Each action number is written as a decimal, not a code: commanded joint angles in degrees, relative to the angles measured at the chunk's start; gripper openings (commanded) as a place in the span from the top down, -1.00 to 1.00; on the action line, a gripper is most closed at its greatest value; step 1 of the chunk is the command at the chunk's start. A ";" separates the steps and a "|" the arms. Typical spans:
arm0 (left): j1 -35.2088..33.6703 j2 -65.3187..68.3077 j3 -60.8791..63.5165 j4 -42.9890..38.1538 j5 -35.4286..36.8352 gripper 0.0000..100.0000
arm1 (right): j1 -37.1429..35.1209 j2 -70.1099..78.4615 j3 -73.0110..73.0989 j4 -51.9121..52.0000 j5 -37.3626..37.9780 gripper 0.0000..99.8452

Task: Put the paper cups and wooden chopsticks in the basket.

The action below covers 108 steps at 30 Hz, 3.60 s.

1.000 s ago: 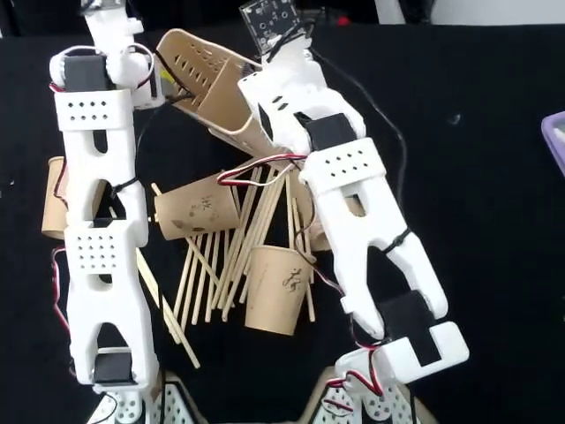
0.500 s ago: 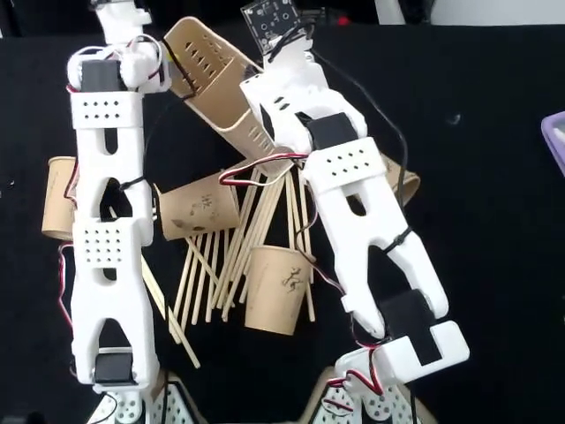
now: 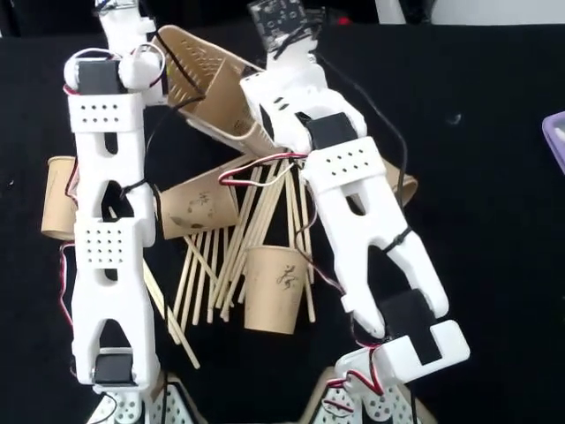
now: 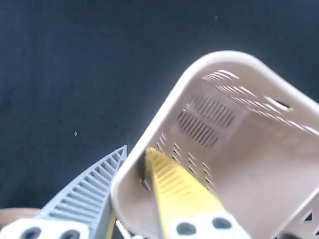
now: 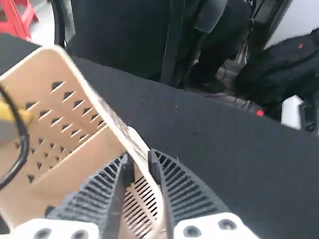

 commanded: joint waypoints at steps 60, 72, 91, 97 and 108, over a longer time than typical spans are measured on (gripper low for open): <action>-6.64 0.88 -0.40 2.55 3.08 0.94 | 2.55 1.71 -4.97 17.23 -5.71 0.98; -6.73 -19.08 28.79 2.46 -2.02 0.94 | 2.29 -2.95 -3.82 22.77 -5.63 0.98; -4.44 -32.00 47.34 2.29 -3.96 0.94 | -1.32 -9.27 -4.44 31.12 -5.27 0.98; -4.70 -33.14 47.96 2.37 -3.96 0.94 | -1.23 -13.05 -4.44 31.03 -5.27 0.98; -4.44 -36.92 48.57 -3.96 -3.78 0.94 | -1.05 -10.07 -4.44 23.21 -5.19 0.98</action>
